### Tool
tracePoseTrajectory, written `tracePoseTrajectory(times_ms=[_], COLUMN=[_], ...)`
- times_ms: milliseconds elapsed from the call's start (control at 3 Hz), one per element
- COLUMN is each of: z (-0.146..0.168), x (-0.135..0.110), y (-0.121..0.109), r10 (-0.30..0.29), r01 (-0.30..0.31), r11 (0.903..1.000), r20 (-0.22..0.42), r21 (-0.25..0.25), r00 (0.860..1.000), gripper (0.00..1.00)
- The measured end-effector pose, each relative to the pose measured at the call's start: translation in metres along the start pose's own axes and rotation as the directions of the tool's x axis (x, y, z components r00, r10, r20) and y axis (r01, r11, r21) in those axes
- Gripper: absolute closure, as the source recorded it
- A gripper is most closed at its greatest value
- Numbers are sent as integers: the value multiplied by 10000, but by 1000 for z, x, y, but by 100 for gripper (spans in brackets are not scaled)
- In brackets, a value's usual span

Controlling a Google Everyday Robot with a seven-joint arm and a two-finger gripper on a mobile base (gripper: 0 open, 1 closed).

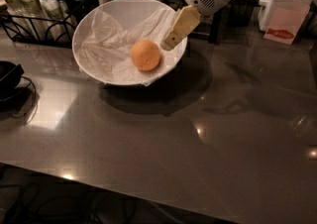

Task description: Pick orange from white bowl

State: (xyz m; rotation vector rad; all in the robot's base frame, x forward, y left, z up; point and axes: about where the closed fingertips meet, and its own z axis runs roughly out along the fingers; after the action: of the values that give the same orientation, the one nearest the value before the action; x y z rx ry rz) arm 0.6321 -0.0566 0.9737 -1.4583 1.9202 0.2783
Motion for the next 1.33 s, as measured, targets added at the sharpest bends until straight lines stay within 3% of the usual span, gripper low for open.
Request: tracePoseTrajectory(times_ms=[333,667,1333], z=[18,36,61], x=[-3,-8,-17], y=[10,23,33], r10=[-34,-712,-2140], r01=[28,685,2092], r11=[9976,9902,9670], r20=[-72,-183,-176], r21=[-697,-1220,-1456], r00=[10000,9973,9767], gripper=[0,0,7])
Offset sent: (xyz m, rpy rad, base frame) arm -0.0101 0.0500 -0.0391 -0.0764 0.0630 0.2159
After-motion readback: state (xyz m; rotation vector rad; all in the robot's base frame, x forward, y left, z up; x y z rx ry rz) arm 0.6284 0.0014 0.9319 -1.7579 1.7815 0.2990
